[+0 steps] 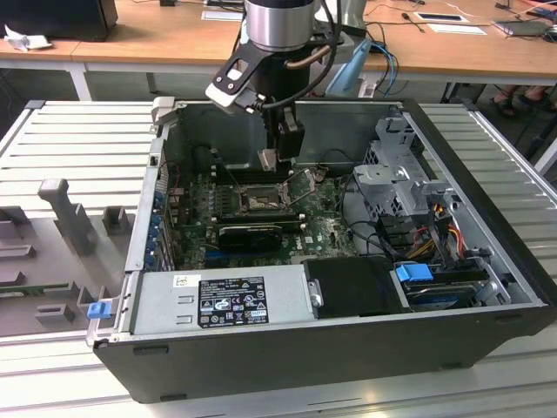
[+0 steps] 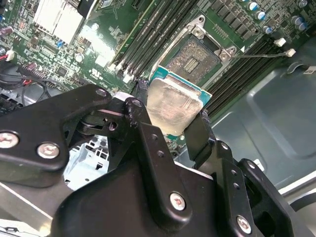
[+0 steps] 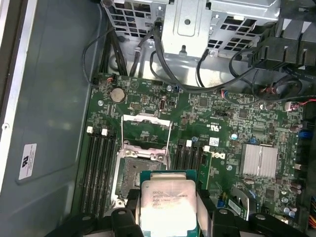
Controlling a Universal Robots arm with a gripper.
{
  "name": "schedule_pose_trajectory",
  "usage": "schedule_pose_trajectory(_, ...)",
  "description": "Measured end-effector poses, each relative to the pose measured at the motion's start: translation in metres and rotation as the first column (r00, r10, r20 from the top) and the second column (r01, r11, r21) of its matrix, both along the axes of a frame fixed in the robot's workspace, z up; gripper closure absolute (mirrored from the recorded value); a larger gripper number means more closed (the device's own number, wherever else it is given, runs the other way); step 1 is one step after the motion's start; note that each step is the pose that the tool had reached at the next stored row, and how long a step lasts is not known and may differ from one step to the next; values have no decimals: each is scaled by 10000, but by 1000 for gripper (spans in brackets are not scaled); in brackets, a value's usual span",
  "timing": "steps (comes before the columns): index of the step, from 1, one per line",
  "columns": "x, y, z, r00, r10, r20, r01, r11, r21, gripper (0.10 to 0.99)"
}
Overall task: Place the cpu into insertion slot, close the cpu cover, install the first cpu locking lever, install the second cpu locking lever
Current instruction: 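Place the cpu into insertion slot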
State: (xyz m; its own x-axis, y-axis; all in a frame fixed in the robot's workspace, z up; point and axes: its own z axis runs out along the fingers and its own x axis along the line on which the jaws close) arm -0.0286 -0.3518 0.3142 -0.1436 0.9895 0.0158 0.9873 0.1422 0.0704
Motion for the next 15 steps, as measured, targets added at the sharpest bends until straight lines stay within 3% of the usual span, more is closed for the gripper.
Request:
schedule_pose_trajectory(3, 0, 0, -13, 9998, -203, 1, 203, 9998, 0, 545)
schedule_pose_trajectory(7, 0, 0, -42, 9941, -1088, 0, 1088, 9941, 2, 545)
schedule_pose_trajectory(15, 0, 0, -89, 9937, -1118, 0, 1118, 9937, 0, 545)
